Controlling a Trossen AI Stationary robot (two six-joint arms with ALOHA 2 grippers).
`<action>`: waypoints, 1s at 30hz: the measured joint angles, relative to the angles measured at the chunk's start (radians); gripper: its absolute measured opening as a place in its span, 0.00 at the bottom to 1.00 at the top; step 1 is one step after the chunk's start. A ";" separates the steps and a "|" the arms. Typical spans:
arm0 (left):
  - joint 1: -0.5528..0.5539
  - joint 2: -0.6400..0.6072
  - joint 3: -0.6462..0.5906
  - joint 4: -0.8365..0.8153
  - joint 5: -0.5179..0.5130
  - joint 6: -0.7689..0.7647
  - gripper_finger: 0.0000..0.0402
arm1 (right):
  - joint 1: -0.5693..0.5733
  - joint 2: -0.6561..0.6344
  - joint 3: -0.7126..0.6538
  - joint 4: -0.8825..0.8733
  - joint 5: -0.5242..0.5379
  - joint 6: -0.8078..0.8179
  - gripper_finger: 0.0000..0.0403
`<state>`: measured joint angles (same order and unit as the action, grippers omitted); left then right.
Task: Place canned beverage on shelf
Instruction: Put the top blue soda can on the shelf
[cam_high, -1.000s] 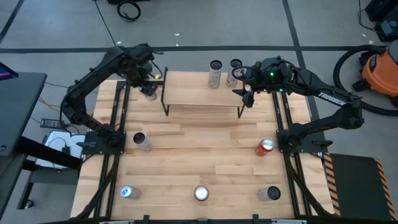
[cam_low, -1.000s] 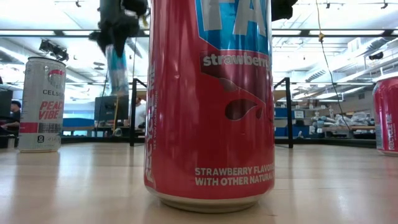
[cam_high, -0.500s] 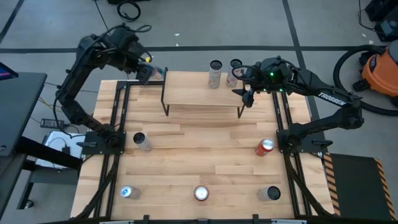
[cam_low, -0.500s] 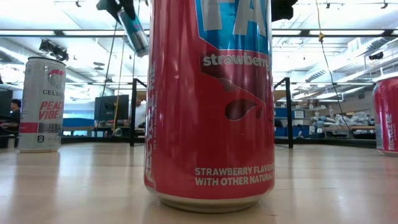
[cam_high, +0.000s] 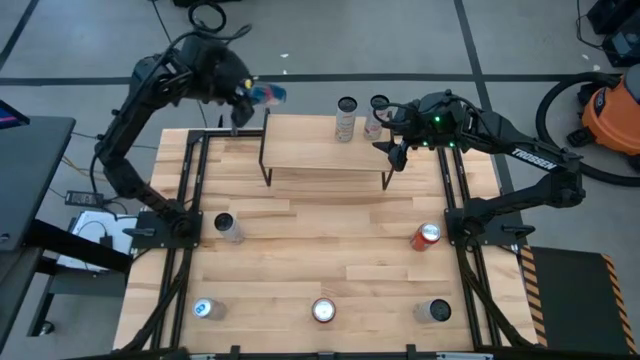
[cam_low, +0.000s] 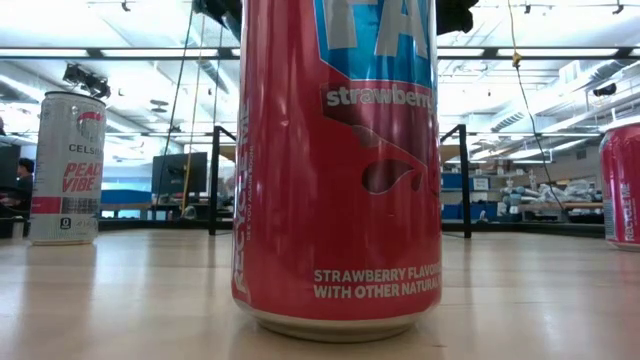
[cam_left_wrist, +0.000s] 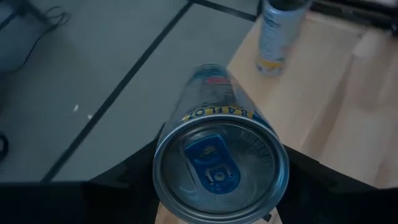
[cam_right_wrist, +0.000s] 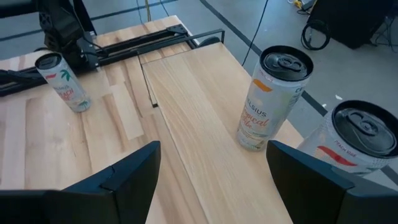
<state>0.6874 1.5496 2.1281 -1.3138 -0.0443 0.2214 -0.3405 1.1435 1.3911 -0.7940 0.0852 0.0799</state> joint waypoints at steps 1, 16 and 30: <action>-0.007 0.012 0.000 0.004 0.002 0.023 0.60 | 0.000 0.000 0.000 0.000 0.000 0.000 0.75; -0.120 0.199 -0.002 0.007 -0.015 0.324 0.60 | 0.000 0.000 0.000 -0.001 0.000 0.000 0.75; -0.113 0.221 -0.002 -0.134 -0.022 0.309 0.60 | 0.000 0.000 0.000 -0.002 0.000 0.023 0.75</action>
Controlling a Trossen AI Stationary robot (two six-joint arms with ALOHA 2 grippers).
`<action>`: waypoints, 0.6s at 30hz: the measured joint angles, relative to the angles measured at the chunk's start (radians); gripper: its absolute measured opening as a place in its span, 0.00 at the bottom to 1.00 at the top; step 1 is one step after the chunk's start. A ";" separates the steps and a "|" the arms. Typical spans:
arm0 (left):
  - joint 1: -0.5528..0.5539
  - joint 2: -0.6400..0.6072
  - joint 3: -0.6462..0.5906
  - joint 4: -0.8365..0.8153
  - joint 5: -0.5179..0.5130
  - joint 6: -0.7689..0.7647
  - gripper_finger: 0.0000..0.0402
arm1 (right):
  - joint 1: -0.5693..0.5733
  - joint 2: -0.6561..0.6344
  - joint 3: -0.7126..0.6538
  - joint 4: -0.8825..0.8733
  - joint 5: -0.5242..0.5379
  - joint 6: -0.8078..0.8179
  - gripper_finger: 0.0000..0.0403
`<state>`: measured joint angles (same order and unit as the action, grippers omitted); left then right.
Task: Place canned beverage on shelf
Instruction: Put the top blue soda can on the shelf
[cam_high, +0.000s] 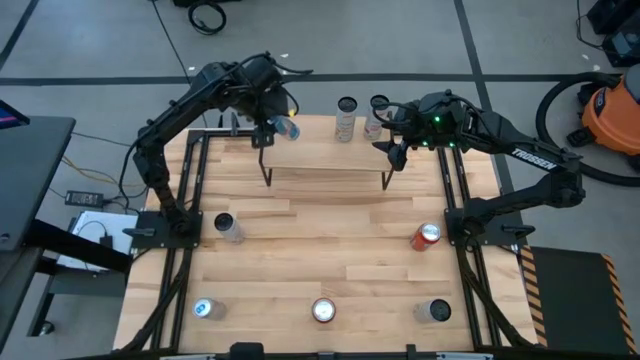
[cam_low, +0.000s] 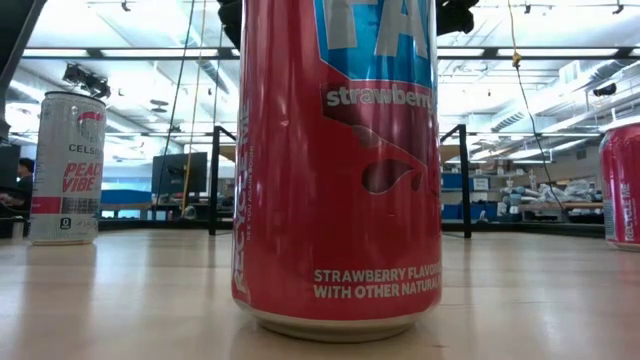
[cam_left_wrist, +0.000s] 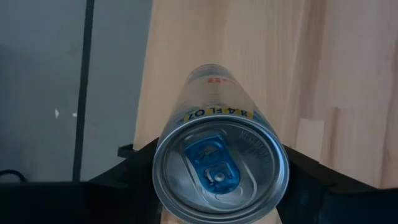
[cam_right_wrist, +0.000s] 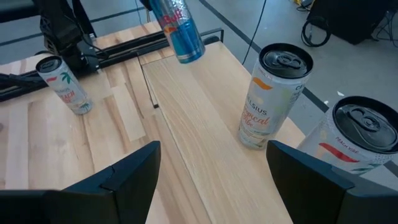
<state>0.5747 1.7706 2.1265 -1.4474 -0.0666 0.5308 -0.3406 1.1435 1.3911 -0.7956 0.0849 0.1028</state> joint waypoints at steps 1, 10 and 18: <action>0.001 0.005 0.001 -0.011 0.000 -0.001 0.60 | 0.000 0.000 0.000 0.000 0.000 0.000 0.75; 0.002 0.078 0.000 -0.053 0.018 -0.015 0.60 | 0.000 0.000 0.000 -0.001 0.000 0.004 0.75; 0.018 0.111 0.001 -0.046 0.022 -0.033 0.60 | 0.000 0.000 0.000 -0.007 0.000 0.003 0.75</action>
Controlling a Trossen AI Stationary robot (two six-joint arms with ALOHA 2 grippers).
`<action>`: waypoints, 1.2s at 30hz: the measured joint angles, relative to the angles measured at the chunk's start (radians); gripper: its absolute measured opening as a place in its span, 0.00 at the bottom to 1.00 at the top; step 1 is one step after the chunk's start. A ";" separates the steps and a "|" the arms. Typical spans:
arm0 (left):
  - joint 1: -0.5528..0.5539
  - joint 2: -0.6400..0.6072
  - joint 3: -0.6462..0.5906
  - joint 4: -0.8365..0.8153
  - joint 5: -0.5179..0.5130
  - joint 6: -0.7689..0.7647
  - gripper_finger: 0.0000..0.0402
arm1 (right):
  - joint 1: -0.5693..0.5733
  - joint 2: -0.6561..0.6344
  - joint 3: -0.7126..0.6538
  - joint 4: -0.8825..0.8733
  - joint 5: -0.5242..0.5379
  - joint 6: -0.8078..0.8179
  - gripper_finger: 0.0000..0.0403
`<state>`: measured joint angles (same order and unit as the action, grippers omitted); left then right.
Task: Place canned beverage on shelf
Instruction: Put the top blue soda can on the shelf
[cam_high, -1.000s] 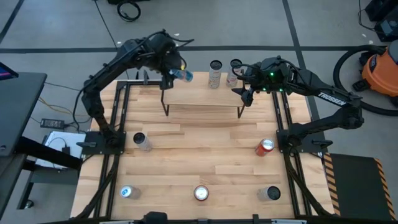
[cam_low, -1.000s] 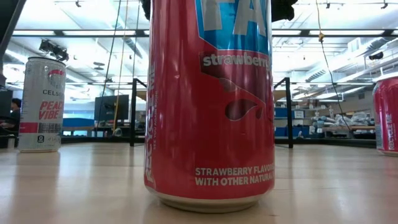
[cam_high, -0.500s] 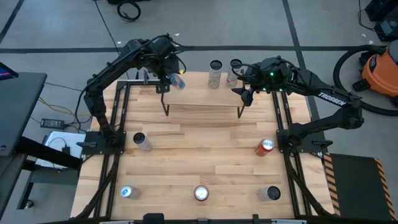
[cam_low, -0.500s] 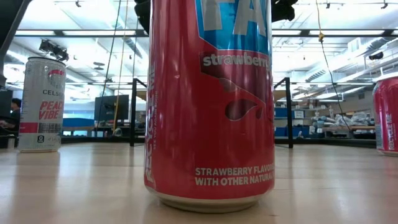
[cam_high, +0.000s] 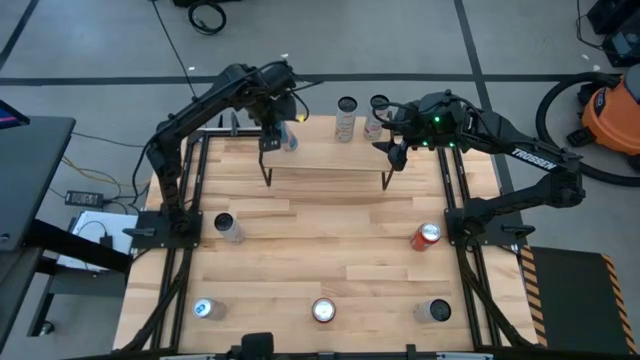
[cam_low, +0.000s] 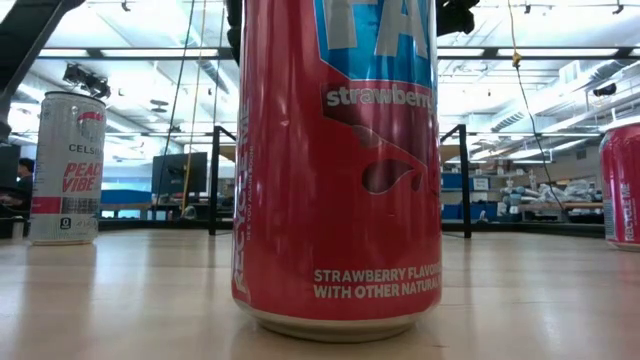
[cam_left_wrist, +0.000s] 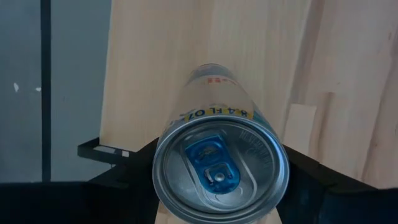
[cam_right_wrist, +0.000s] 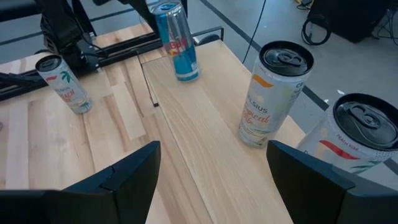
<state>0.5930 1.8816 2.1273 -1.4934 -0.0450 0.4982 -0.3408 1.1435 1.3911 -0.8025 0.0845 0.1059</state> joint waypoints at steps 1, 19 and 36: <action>0.000 0.000 0.000 0.001 -0.002 -0.004 0.60 | 0.000 0.000 0.000 -0.001 0.000 -0.001 0.75; -0.001 -0.002 0.000 0.005 -0.002 -0.042 0.66 | 0.000 0.000 0.000 -0.007 0.000 -0.004 0.75; -0.003 -0.011 0.006 0.023 -0.023 -0.042 0.73 | 0.000 0.000 0.000 0.019 0.000 -0.004 0.75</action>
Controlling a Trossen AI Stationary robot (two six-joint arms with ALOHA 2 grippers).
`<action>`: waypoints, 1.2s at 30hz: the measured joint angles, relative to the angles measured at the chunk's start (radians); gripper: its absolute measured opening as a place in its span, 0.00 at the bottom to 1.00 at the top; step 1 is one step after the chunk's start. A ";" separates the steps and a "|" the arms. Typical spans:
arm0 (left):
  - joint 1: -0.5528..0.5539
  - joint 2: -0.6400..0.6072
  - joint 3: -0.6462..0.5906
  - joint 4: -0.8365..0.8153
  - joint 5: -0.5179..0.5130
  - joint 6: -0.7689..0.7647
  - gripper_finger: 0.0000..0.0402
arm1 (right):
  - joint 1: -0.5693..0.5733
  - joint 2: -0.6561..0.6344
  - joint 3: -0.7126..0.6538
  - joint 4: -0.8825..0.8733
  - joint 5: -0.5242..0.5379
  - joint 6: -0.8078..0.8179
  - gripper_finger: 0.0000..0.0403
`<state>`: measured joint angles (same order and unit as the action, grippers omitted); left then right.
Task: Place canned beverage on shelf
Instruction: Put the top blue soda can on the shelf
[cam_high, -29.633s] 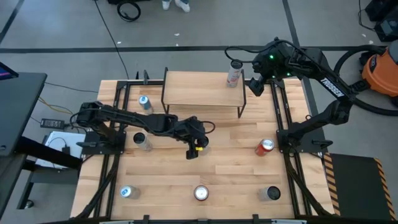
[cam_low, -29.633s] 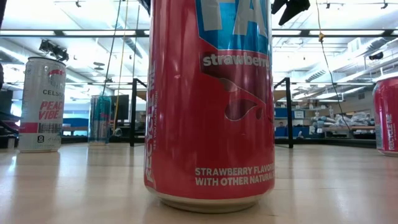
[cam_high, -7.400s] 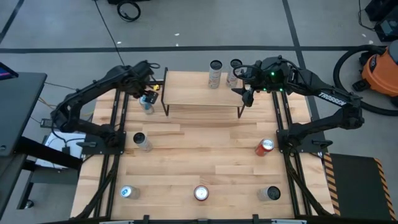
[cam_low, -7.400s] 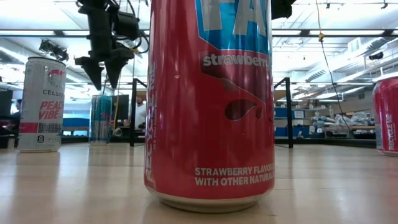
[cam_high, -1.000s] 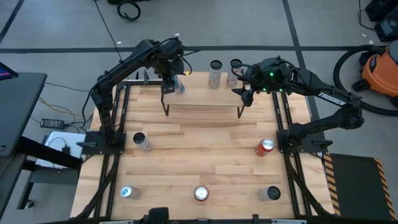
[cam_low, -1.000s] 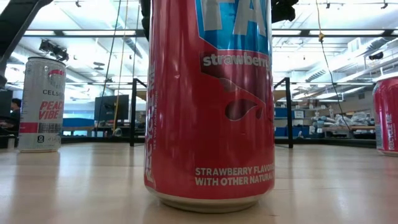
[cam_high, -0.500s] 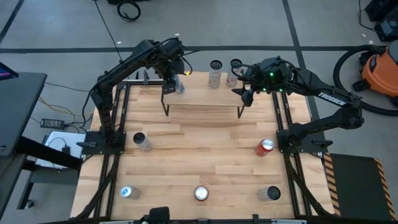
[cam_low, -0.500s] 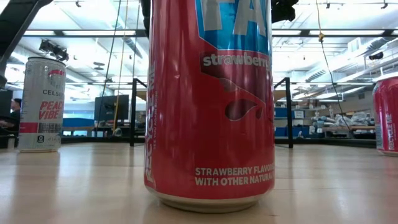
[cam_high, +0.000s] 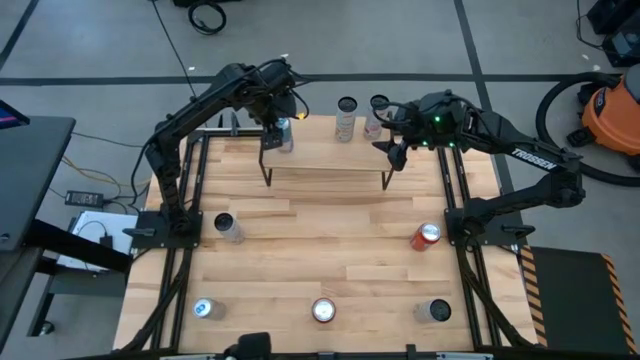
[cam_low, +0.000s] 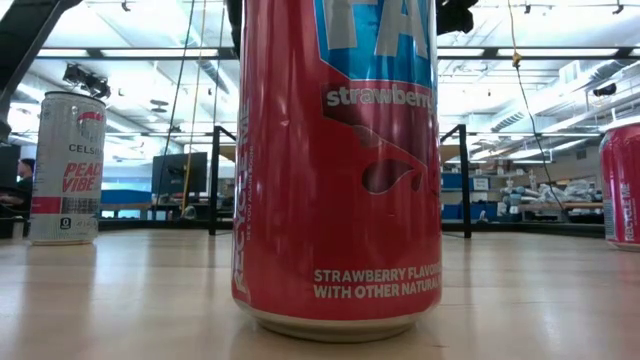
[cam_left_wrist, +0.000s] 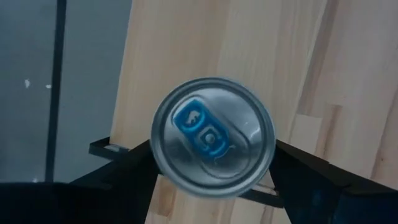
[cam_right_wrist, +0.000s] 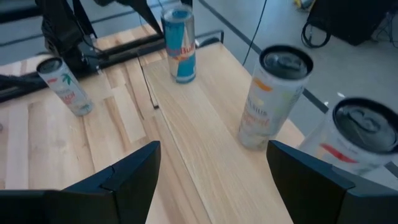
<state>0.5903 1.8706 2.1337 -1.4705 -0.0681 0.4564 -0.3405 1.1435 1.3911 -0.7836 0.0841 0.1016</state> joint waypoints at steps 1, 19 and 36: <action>0.000 0.000 0.011 -0.008 -0.004 0.000 0.73 | 0.000 0.000 0.000 0.014 0.000 -0.004 0.75; -0.032 -0.066 0.200 -0.002 -0.009 -0.163 0.73 | 0.003 0.151 0.000 0.331 -0.039 -0.141 0.75; -0.012 0.000 0.198 -0.012 -0.007 -0.261 0.73 | 0.005 0.215 0.000 0.371 -0.087 -0.191 0.75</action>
<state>0.5784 1.8703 2.3321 -1.4821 -0.0752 0.1951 -0.3359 1.3586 1.3907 -0.4124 -0.0033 -0.0898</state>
